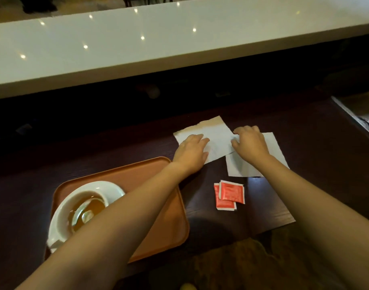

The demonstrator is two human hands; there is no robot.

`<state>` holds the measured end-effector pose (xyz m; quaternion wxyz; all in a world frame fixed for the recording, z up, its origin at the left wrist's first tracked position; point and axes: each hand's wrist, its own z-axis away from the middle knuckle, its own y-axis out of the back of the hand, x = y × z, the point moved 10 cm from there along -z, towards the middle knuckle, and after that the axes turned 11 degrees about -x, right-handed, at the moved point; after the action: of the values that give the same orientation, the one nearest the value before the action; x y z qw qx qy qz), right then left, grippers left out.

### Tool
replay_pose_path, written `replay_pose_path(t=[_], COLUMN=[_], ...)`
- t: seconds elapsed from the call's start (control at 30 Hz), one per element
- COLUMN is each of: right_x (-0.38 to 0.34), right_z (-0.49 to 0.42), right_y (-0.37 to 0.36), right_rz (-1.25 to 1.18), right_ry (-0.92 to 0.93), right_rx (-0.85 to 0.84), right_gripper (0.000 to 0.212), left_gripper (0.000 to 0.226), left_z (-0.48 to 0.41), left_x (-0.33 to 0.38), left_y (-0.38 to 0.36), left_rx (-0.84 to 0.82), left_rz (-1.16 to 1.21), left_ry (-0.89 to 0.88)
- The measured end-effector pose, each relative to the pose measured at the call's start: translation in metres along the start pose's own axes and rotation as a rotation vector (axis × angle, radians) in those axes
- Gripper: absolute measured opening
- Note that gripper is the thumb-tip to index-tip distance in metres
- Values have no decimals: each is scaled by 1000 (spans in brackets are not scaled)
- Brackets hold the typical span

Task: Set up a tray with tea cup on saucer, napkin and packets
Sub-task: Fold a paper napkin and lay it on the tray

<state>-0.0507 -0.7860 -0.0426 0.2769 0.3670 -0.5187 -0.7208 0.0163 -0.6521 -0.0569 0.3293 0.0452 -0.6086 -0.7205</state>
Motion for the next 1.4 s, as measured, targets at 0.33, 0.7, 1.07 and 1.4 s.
replay_pose_path(t=[0.33, 0.7, 1.07, 1.4], right_x=[19, -2, 6, 1], right_z=[-19, -14, -22, -38], right_y=[-12, 6, 0, -20], right_rz=[-53, 19, -277, -332], right_ry=[-72, 17, -6, -192], right_rx=[20, 183, 11, -52], right_gripper=[28, 17, 25, 9], left_gripper=[57, 58, 64, 63], left_z=[-16, -10, 13, 8], left_x=[-22, -20, -3, -6], left_y=[-39, -34, -32, -24], left_rx=[-66, -91, -136, -140], left_rz=[-82, -114, -168, -209], left_ry=[114, 128, 138, 42])
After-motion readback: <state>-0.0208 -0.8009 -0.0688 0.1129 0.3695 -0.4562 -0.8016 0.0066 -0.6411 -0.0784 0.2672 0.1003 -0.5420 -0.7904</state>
